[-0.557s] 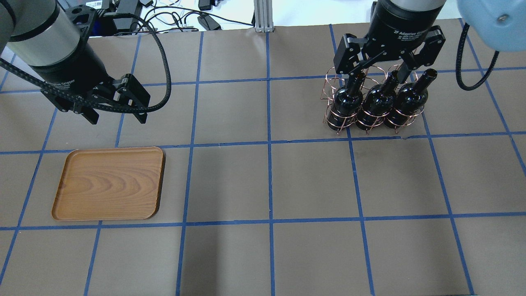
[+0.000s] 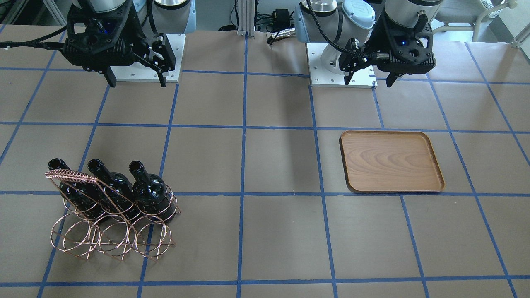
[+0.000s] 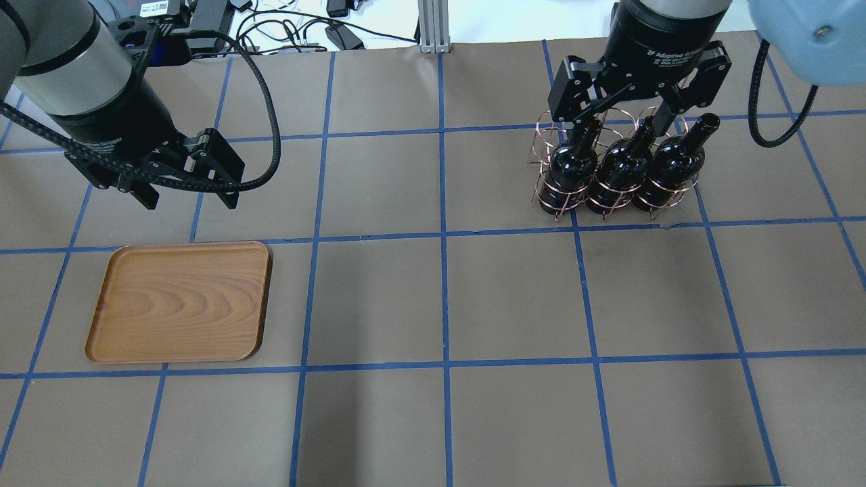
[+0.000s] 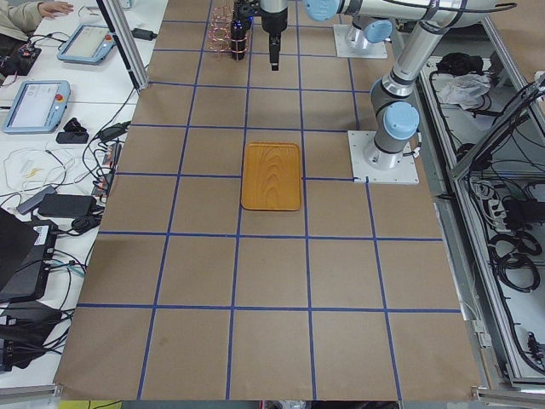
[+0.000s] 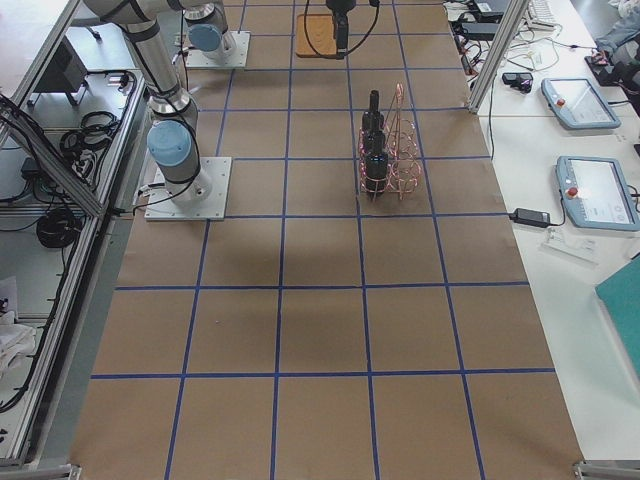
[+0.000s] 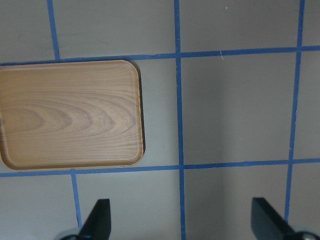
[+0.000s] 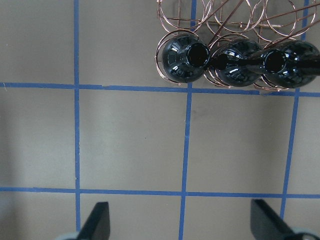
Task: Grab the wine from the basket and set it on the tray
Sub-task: 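Move the right gripper over the copper rack toward the middle bottle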
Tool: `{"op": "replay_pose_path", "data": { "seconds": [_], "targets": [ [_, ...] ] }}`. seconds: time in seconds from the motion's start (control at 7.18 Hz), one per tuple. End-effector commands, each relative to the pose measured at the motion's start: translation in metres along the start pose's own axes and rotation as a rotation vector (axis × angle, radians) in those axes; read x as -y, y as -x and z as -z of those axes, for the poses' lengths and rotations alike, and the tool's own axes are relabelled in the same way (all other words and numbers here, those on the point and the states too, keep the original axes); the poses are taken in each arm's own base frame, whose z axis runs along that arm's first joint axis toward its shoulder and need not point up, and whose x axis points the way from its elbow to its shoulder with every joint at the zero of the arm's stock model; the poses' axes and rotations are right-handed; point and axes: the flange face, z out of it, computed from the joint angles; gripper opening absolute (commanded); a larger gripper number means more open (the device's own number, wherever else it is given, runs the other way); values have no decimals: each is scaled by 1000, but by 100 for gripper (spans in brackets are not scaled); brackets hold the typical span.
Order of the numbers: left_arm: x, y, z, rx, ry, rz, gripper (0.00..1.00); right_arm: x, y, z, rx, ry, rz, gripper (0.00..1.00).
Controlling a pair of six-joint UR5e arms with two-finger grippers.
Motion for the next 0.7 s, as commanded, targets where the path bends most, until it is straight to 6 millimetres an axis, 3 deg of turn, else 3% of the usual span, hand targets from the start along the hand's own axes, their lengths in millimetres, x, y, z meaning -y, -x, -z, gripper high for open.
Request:
{"op": "replay_pose_path", "data": {
  "seconds": [0.0,0.14,0.28,0.42,0.56],
  "targets": [
    [0,0,-1,1,2,0,100,9,-31,-2,-21,8,-26,100],
    [-1,0,0,2,-1,1,100,17,-70,-6,-39,26,-58,100],
    [-1,0,-1,1,2,0,100,36,-106,-27,-31,64,-72,100],
    [-1,0,-1,1,2,0,100,54,-122,-54,-20,116,-17,98],
    [-1,0,-1,1,2,0,100,66,-123,-68,-21,101,-20,99]
  ]
}}
